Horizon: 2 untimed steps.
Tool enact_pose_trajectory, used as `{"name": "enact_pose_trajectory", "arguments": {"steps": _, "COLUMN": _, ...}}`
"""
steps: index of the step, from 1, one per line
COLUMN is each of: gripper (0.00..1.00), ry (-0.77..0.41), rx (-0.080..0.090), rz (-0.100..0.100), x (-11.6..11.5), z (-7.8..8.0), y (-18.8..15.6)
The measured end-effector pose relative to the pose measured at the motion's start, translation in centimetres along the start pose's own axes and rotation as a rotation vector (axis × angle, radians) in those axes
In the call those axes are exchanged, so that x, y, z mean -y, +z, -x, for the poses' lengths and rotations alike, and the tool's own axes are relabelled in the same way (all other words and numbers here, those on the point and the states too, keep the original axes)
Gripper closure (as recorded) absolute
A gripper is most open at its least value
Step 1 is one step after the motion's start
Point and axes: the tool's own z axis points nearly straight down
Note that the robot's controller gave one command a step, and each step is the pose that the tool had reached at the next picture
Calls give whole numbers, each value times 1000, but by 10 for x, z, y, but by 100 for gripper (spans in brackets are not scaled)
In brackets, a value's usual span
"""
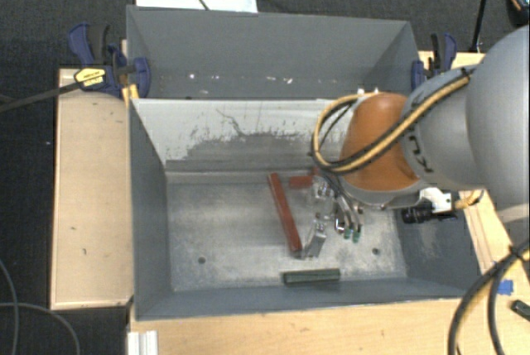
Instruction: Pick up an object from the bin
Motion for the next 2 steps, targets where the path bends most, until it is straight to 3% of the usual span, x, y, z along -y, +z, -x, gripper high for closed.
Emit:
{"name": "enact_pose_trajectory", "arguments": {"steps": 1, "gripper": 0, "ry": -461, "rx": 9, "rz": 1, "x": -79, "z": -4, "y": -17}}
{"name": "enact_pose_trajectory", "arguments": {"steps": 2, "gripper": 0, "ry": -715, "rx": 11, "rz": -1, "x": -74, "z": -38, "y": -89}}
